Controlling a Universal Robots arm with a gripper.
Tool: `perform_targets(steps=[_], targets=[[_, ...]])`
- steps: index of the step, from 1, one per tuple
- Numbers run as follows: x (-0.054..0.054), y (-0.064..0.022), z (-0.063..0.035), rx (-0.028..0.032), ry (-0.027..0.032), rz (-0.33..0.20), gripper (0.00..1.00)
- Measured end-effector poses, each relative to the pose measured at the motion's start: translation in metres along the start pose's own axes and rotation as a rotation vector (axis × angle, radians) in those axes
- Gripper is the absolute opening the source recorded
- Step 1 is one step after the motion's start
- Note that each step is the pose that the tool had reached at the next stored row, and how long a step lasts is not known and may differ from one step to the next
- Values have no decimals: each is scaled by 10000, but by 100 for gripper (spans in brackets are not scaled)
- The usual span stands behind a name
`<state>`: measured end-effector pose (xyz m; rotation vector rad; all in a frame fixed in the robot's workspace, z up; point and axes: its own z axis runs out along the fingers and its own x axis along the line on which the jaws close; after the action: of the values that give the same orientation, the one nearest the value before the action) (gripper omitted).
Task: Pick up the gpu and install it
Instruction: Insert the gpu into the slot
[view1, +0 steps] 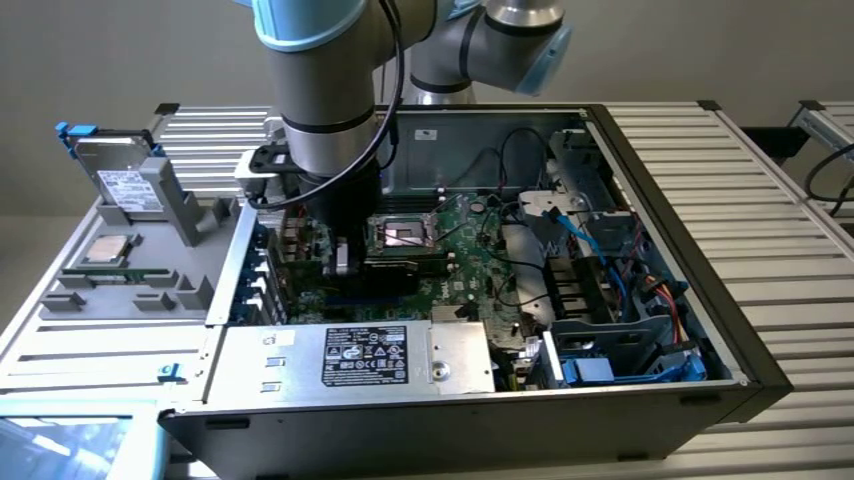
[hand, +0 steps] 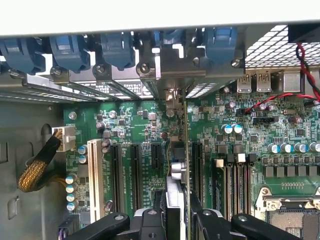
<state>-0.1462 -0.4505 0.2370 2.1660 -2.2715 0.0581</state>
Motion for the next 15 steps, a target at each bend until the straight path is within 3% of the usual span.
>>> perform_targets(steps=[15], targets=[[19,-3,1,-2,1,-17,29]])
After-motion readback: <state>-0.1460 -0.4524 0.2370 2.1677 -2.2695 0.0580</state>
